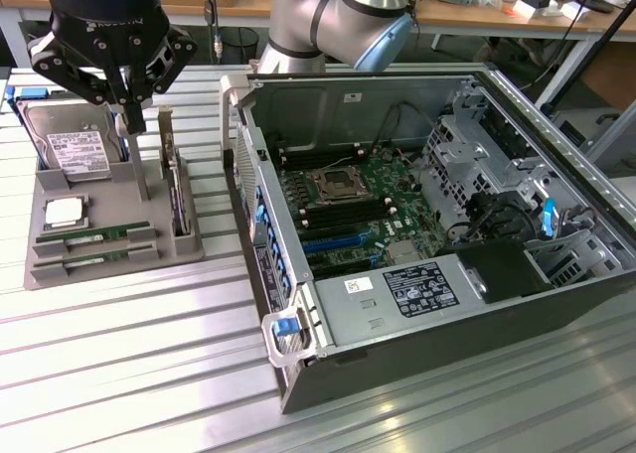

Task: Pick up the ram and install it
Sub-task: 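Pick up the ram and move it above insertion slot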

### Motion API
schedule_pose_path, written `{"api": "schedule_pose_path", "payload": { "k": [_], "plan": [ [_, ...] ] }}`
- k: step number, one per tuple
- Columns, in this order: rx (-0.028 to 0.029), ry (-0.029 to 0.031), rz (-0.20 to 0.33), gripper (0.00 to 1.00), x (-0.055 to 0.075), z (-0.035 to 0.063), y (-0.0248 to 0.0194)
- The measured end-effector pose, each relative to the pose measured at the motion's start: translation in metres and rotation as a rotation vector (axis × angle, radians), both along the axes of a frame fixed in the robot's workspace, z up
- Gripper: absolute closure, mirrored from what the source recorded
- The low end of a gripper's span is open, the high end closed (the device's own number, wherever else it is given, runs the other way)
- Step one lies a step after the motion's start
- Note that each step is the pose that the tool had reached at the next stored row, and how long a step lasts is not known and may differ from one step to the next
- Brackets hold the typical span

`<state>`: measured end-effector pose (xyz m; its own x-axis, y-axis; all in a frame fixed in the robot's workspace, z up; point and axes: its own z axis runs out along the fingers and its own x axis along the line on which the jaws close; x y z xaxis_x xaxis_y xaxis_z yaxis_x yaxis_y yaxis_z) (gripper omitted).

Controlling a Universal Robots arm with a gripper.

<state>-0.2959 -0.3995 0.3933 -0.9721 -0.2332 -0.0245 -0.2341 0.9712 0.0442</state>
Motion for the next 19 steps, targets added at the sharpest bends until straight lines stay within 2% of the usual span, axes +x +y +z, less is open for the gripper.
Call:
{"api": "schedule_pose_path", "payload": {
  "k": [19],
  "plan": [
    [0.0000,0.0000,0.082,0.89,0.0000,0.0000,0.0000]
  ]
}}
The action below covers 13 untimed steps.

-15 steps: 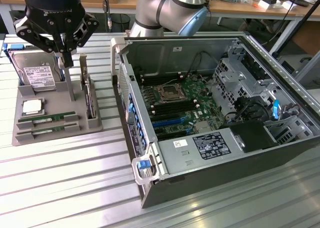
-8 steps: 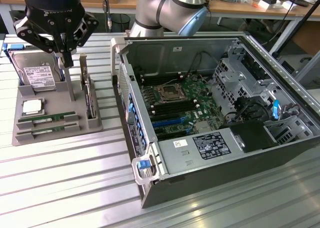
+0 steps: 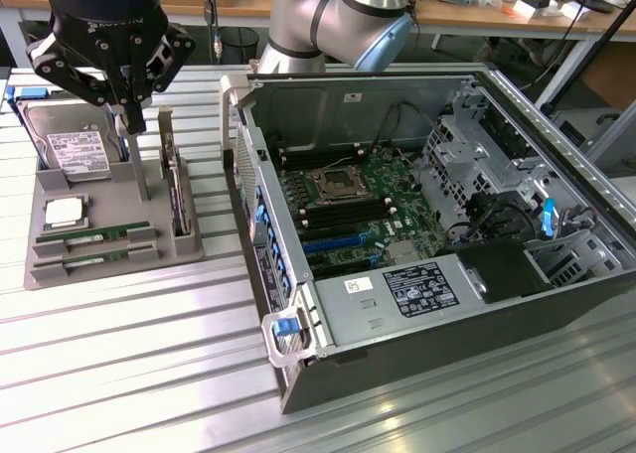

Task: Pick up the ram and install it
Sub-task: 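Pick up the ram and move it above insertion slot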

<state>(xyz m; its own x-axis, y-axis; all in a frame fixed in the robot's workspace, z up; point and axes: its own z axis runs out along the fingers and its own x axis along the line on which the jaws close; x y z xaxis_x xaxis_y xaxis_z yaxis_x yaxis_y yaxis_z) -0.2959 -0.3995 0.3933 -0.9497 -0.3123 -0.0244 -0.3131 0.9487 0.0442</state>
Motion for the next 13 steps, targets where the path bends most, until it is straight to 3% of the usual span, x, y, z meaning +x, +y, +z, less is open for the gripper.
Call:
{"api": "schedule_pose_path", "payload": {
  "k": [13],
  "plan": [
    [-0.0005,-0.0001,0.066,0.89,0.0000,0.0000,0.0000]
  ]
}}
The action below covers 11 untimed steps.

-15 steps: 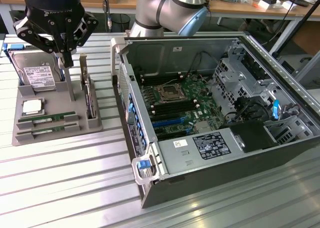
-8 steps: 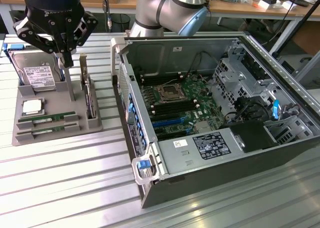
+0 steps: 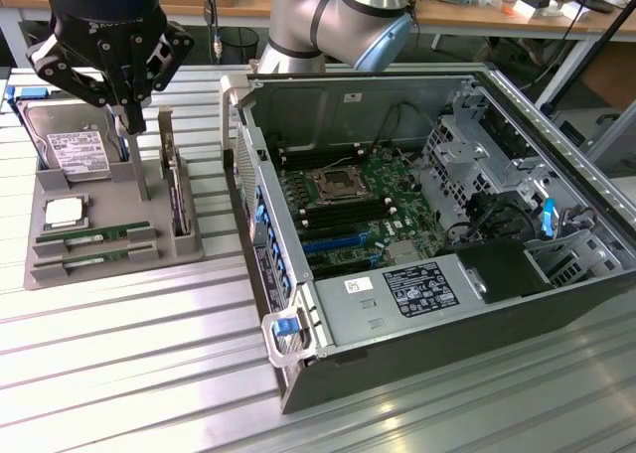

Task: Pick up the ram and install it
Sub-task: 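Pick up the ram and move it above insertion slot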

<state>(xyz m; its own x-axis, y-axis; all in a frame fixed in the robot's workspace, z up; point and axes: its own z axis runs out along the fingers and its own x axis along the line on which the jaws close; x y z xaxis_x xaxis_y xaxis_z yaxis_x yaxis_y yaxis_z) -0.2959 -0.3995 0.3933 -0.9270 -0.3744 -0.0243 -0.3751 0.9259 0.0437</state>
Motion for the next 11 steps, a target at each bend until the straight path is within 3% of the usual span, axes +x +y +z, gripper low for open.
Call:
{"api": "schedule_pose_path", "payload": {
  "k": [11],
  "plan": [
    [-0.0006,0.0001,0.074,0.89,0.0000,0.0000,0.0000]
  ]
}}
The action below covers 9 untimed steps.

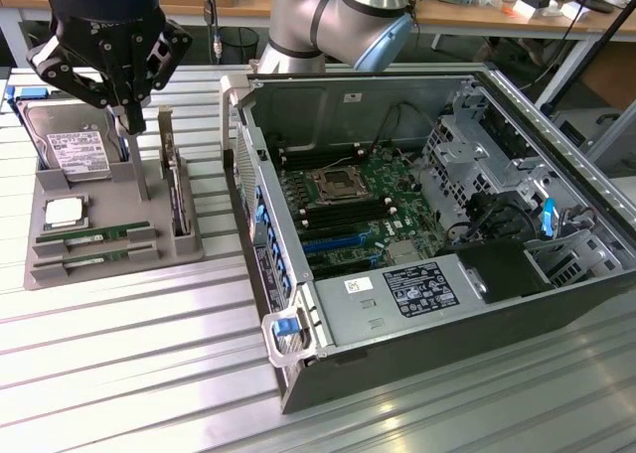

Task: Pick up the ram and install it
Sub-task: 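Pick up the ram and move it above insertion slot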

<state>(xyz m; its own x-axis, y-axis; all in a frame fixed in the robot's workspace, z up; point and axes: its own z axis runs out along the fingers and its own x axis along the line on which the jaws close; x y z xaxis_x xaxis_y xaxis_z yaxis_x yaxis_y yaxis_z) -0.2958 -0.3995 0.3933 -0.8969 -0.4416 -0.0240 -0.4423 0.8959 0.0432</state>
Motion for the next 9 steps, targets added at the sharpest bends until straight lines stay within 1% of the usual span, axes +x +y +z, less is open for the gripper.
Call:
{"api": "schedule_pose_path", "payload": {
  "k": [7,9],
  "plan": [
    [-0.0011,0.0000,0.068,0.89,0.0000,0.0000,0.0000],
    [-0.0012,0.0000,0.079,0.89,0.0000,0.0000,0.0000]
  ]
}}
